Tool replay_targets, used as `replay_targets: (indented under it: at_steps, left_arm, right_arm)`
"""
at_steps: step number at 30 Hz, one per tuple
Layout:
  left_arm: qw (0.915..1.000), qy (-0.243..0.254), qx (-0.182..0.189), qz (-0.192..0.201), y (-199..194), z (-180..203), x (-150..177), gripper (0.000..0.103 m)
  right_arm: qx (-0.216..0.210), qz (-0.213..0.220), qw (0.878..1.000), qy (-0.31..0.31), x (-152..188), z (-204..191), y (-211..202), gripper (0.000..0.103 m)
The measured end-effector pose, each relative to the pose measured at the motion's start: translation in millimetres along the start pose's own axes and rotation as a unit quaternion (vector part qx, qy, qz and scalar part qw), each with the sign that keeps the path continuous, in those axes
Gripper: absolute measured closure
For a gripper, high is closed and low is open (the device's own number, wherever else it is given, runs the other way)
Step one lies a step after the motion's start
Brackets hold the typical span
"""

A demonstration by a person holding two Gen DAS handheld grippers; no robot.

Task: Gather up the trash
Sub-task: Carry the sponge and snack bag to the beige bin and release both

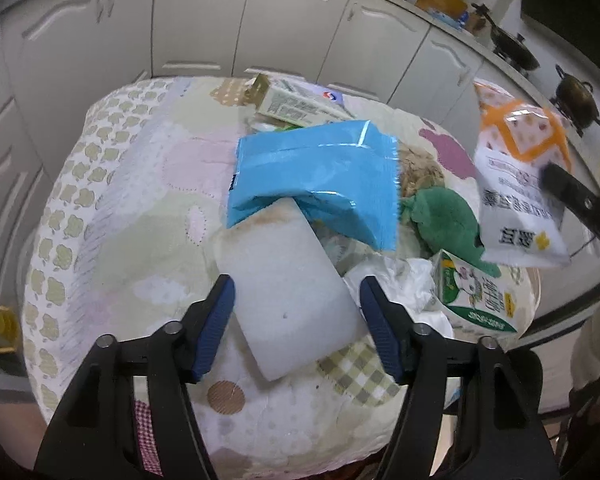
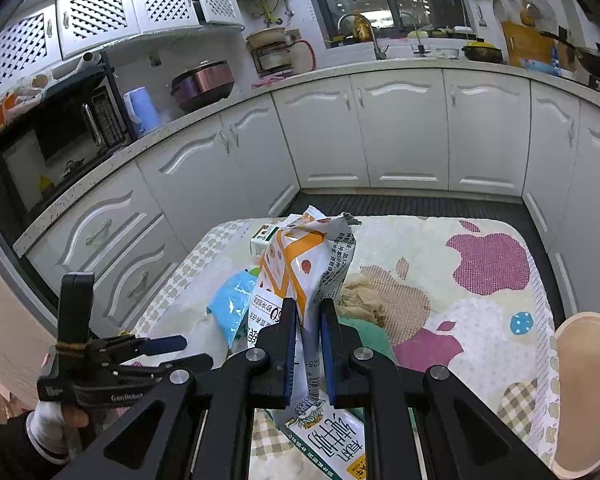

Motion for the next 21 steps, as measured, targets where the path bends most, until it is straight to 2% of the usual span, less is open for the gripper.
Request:
replay_targets:
  at_steps: [1, 2, 3, 5, 6, 7, 8, 9, 10, 16, 21]
  left_arm:
    - [1.0, -0.001, -0.004, -0.003, 4.0, -1.0, -0.1, 0.028]
    - [0.9999, -0.004, -0.013, -0.009, 10.2, -3.7, 0.6, 0.027]
    - [0.9996, -0.009, -0.021, -0.018, 15.8, -7.4, 2.2, 0.027]
    - [0.9991, -0.029, -0.008, -0.029, 20.9, -15.2, 5.4, 0.031]
    - [0.9986, -0.05, 0.006, -0.017, 17.2, -22.6, 6.2, 0.036]
    - [0.9982, -0.058, 0.006, -0.015, 14.7, -26.7, 6.4, 0.051]
    - [0.9982, -0.057, 0.002, -0.017, 12.2, -30.0, 6.3, 0.061]
    - [0.9983, -0.055, 0.003, -0.017, 9.7, -30.2, 6.7, 0.063]
    - [0.9986, -0.052, 0.005, -0.013, 4.5, -30.8, 6.6, 0.075]
    - [0.9993, -0.005, 0.021, 0.031, -43.0, -7.0, -0.3, 0.076]
    - [0.9954, 0.033, 0.077, 0.047, -69.3, 46.7, -15.4, 0.076]
  right_arm:
    - [0.001, -0.001, 1.0, 0.0, 0.1, 0.2, 1.1, 0.092]
    - [0.001, -0.001, 1.0, 0.002, 0.0, 0.9, 1.9, 0.092]
    - [-0.001, -0.001, 1.0, 0.005, -0.8, 2.1, 1.9, 0.092]
    - [0.0, 0.0, 1.0, 0.004, -0.3, 2.5, 1.1, 0.092]
    - [0.001, 0.0, 1.0, 0.003, 0.0, 2.9, 0.5, 0.092]
    - [0.001, 0.001, 1.0, 0.002, -0.5, 3.0, -1.2, 0.092]
    - [0.002, 0.003, 1.0, 0.002, -1.4, 3.7, -2.3, 0.092]
    - [0.002, 0.004, 1.0, 0.003, -1.5, 4.2, -3.7, 0.092]
    - [0.003, 0.008, 1.0, 0.005, -2.6, 5.1, -5.7, 0.092]
    - [0.014, 0.024, 1.0, 0.008, -4.3, 13.0, -25.5, 0.092]
    - [0.049, 0.032, 0.998, 0.015, -2.8, 38.6, -54.4, 0.092]
Point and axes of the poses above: each gripper's, at about its wrist camera, not at the fingertips, and y roughly the way its jaws point, z to its right, x to its underside, the point moved 4 cm from there along y, roughly the way its jaws point, and after that the axes turned 7 degrees about -x, right-handed, at the moved point
